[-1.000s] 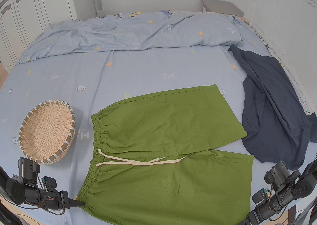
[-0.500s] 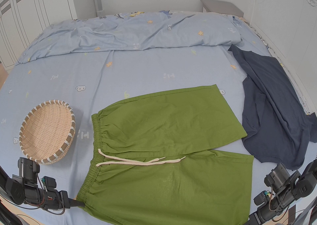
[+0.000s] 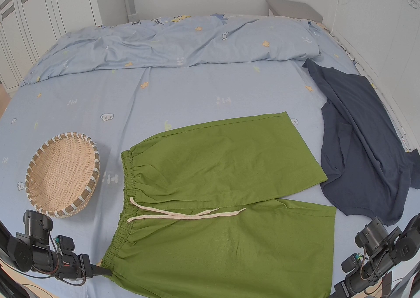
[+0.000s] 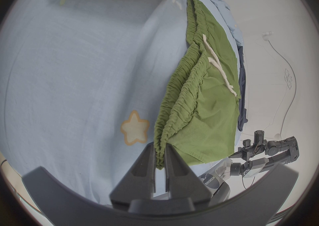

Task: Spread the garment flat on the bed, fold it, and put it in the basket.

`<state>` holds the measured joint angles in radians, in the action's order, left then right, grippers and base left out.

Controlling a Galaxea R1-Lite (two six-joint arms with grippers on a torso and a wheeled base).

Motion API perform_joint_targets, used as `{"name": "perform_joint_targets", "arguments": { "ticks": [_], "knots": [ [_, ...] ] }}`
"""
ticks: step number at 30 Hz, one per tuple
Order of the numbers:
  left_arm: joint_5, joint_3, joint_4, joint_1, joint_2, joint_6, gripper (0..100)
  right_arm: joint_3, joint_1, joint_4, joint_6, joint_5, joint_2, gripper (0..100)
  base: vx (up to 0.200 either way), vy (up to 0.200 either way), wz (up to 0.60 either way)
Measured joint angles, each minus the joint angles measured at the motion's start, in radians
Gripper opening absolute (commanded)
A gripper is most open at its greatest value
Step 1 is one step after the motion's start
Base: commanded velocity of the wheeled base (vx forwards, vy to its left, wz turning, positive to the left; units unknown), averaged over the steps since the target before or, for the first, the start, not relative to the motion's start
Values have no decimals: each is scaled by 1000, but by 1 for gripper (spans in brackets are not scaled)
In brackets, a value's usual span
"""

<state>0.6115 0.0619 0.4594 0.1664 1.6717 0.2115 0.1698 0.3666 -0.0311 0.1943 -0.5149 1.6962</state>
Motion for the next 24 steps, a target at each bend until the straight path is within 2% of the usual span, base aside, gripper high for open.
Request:
{"name": "perform_joint_targets", "arguments": {
  "ticks": [5, 13, 18, 24],
  "knots": [
    [0, -3, -29, 0, -3, 1, 0, -2, -42, 50, -4, 3, -43, 0, 0, 0, 0],
    [2, 23, -113, -7, -29, 5, 0, 66, -89, 226, -29, 0, -160, 0, 0, 0, 0],
    [2, 91, -241, -26, -74, 51, 0, 140, -114, 292, -30, -1, -224, 0, 0, 0, 0],
    [2, 279, -485, -72, -159, 155, 0, 280, -130, 412, -32, -4, -273, 0, 0, 0, 0]
  ]
}}
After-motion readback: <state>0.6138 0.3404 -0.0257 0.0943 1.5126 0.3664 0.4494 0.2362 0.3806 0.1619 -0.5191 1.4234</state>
